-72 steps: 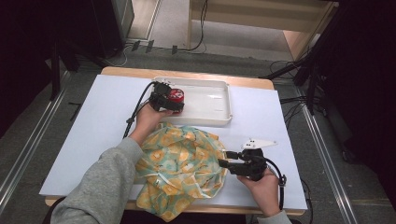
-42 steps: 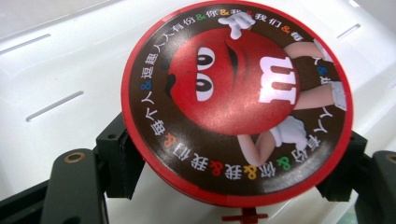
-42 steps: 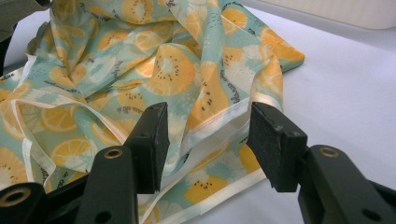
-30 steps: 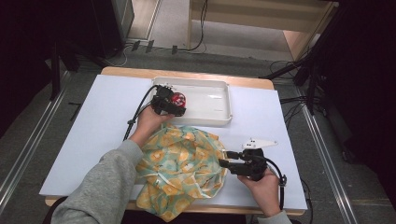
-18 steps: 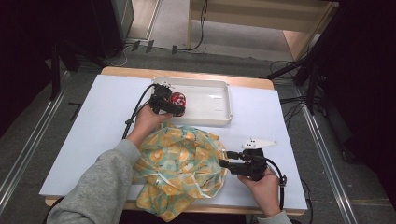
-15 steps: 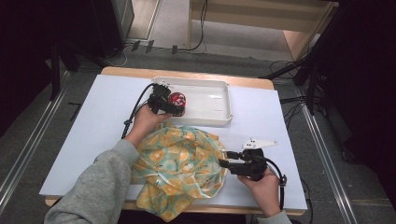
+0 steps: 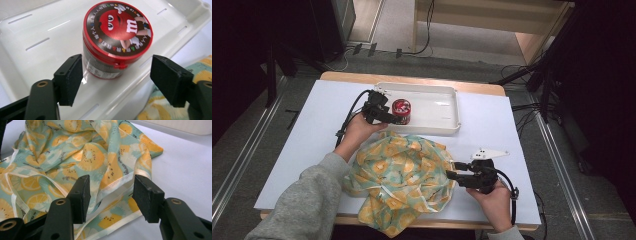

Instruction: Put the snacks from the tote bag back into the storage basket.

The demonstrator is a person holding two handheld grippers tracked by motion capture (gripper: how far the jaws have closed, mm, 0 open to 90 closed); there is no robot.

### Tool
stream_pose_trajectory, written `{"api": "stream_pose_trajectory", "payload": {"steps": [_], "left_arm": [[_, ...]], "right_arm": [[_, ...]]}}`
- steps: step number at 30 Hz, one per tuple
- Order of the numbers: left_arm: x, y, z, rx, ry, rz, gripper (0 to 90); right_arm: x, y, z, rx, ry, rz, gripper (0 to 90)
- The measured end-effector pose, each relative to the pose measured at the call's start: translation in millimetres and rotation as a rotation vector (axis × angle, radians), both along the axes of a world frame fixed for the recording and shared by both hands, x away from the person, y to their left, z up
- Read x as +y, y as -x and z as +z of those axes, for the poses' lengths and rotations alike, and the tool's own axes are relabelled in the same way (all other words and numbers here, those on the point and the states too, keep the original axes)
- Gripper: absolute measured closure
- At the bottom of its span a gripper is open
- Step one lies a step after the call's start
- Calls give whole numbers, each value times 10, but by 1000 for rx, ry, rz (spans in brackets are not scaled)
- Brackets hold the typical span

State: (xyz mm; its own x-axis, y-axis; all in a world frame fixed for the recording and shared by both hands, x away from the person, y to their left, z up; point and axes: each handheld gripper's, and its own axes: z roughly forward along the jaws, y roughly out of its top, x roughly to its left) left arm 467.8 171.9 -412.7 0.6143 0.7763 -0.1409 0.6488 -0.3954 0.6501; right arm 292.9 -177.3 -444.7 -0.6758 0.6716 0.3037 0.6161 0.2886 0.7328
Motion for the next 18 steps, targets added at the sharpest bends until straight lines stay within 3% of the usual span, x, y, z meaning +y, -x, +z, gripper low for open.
{"api": "stream_pose_trajectory", "payload": {"steps": [8, 18], "left_arm": [[73, 98, 81, -3, 18, -30, 432], [125, 195, 126, -18, -2, -50, 570]], "right_arm": [[5, -5, -2, 0, 4, 1, 494], [15, -5, -3, 2, 5, 4, 494]]}}
